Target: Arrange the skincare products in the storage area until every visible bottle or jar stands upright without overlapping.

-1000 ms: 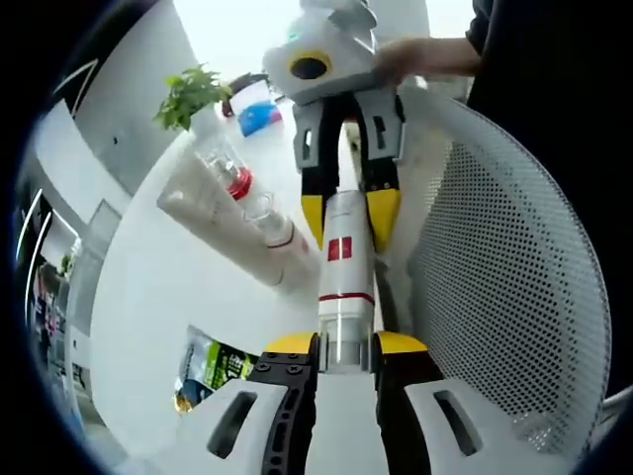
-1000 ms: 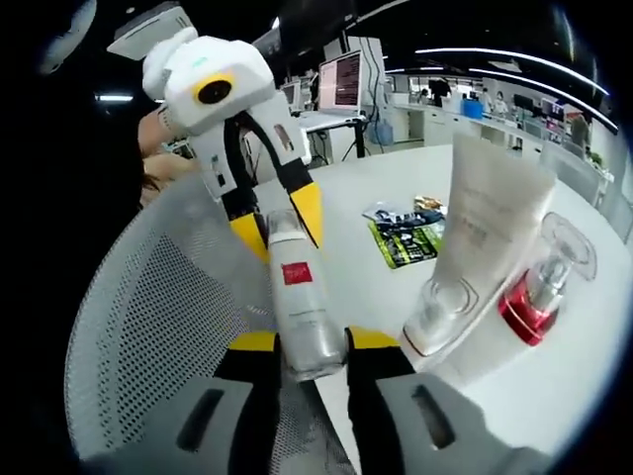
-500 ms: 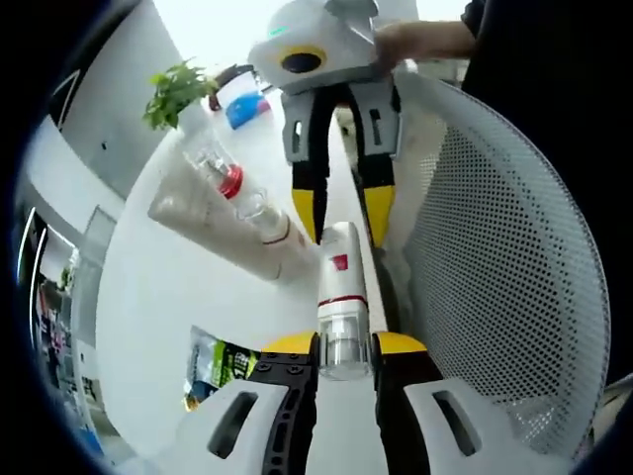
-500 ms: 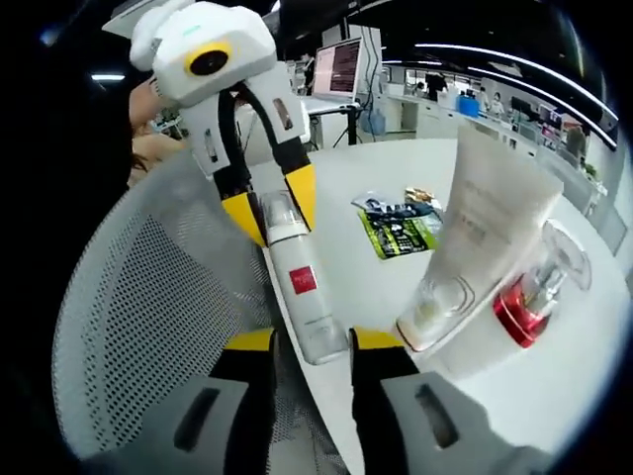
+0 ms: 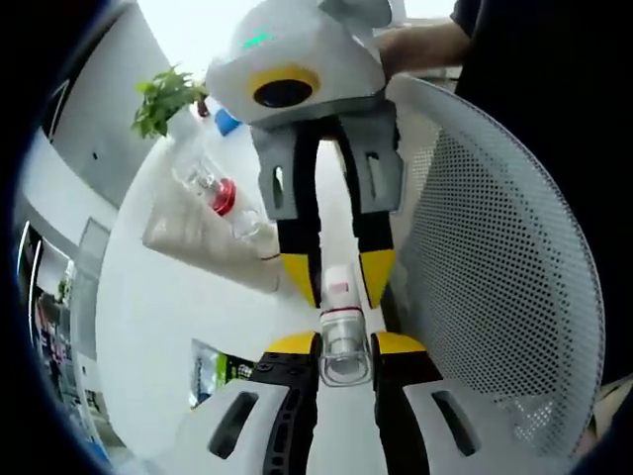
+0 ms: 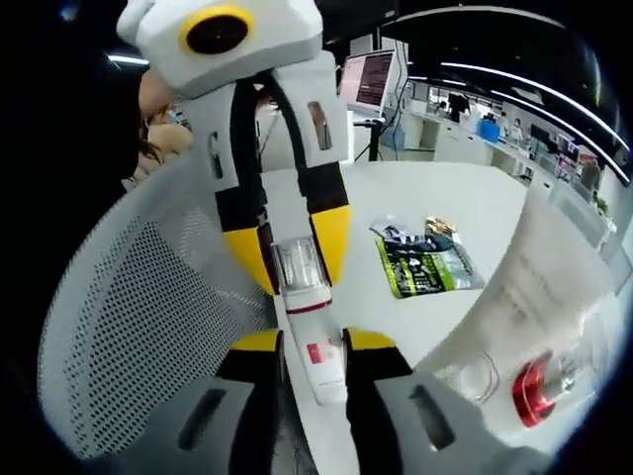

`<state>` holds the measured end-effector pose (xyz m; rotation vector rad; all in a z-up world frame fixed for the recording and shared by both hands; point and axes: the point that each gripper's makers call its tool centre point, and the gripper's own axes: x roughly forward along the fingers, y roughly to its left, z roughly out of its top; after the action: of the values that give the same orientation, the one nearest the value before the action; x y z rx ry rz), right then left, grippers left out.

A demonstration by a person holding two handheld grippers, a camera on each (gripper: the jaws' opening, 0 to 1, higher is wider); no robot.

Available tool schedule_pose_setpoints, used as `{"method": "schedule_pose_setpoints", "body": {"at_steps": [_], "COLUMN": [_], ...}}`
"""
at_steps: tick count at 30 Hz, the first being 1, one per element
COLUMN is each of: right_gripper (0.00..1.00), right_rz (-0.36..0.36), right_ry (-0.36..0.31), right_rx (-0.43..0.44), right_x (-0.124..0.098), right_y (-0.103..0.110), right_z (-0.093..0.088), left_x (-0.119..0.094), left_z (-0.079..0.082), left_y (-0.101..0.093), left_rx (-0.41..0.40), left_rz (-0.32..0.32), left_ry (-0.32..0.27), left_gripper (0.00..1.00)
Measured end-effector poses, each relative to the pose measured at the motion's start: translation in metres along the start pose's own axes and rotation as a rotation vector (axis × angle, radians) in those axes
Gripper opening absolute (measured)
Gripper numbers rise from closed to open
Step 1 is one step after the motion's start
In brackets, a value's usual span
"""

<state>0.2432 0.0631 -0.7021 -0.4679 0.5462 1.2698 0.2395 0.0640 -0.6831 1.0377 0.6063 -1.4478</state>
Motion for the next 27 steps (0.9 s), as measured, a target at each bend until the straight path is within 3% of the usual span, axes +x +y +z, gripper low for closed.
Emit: {"method": "schedule_pose_setpoints", "body": {"at_steps": [6,10,21,27], "right_gripper": [0.2,0.19,0.18,0.18], "right_rz": [-0.01,-0.006,-0.007,-0.011], "right_ry": [-0.003,0.001,0.006,-0.003], "right_rx": [-0.083,-0.091,-0.012,0.009], "right_x": [0.002,0.006,0.014,0.011], "right_y": [-0.001,0.0,0.001,-0.001], "right_z": [-0.001,-0.002,-0.012,-0.014], "left_x": [-0.004,-0.002,0.009,0.01], "left_z": [0.012,0.018,0.02,0.024], "left_y": [0.001,0.001,0.002,0.008], "left_rx": [-0.027,-0.033,-0.052,-0.067], "left_rz": [-0.003,-0.005,-0.003,0.016], "left_ry": [-0.066,-0.089,-0.09,-0.128], "left_gripper": [0.16,0.16,0.17,0.18]}}
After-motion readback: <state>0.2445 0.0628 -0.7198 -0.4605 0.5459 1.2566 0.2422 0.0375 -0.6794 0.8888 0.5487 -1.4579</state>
